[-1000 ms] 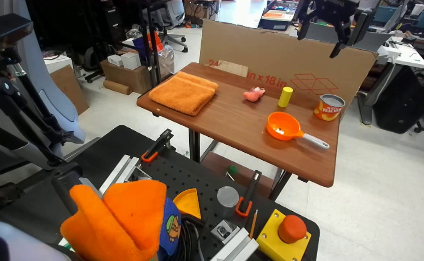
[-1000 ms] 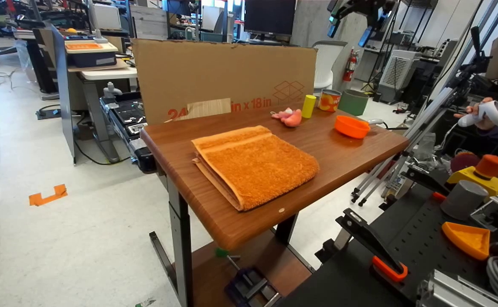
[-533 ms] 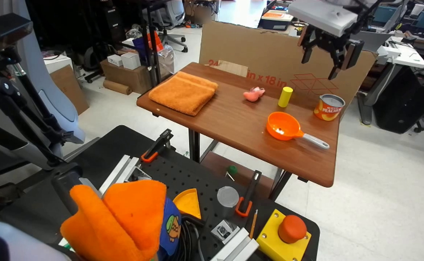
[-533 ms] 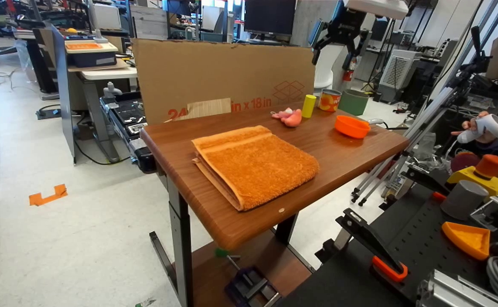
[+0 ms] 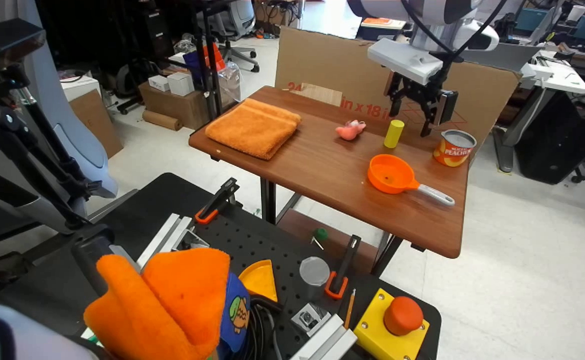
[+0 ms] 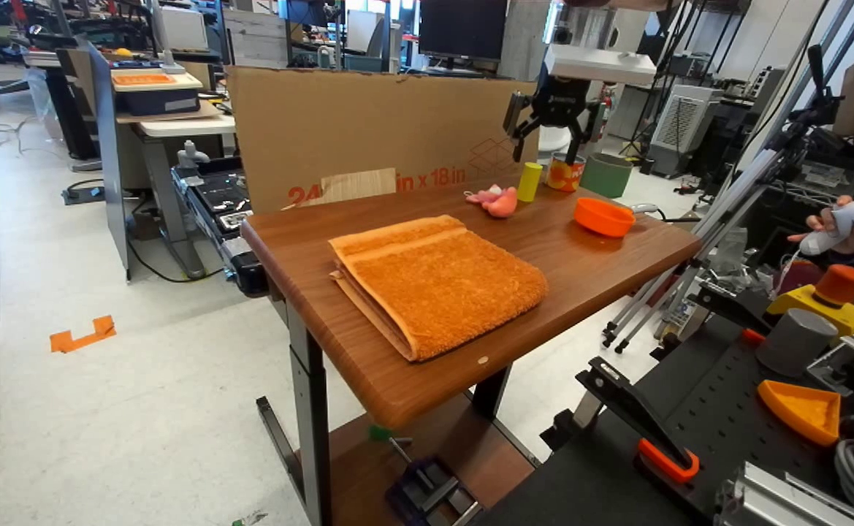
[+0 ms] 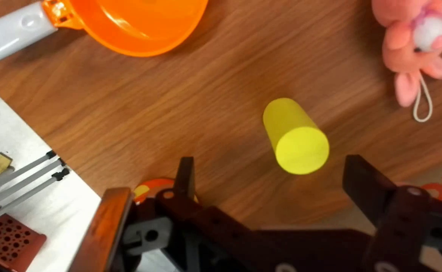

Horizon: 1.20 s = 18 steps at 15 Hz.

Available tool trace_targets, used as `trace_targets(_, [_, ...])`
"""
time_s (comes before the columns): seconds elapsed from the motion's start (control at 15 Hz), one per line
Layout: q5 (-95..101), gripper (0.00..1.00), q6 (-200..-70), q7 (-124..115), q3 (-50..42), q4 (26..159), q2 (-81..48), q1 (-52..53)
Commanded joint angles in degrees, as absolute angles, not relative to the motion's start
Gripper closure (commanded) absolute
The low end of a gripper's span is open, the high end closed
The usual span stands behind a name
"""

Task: Put the yellow block on the orange pan

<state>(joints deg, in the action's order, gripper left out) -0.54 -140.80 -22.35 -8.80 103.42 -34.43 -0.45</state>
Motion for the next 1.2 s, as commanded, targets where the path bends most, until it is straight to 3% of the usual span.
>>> trace_targets(0.0, [0.82,0.00,-139.15,-24.40,-9.75,102.67,-35.88,1.58])
trace_targets(0.27, [1.02,0.00,-139.22,-24.54,-9.63,103.20,-36.01,2.66])
trace_targets(0.33, [0.95,0.25,-139.17,-24.52,-9.59,103.18,-36.03,2.79])
trace_targets(0.4, [0.96,0.26,-139.06,-24.56,-9.61,103.16,-36.04,2.95])
trace_targets(0.93, [2.84,0.81,-140.01,-25.51,-10.52,103.53,-36.00,3.85])
trace_targets(1.13, [1.87,0.83,-140.17,-24.54,-9.52,106.52,-33.05,3.29])
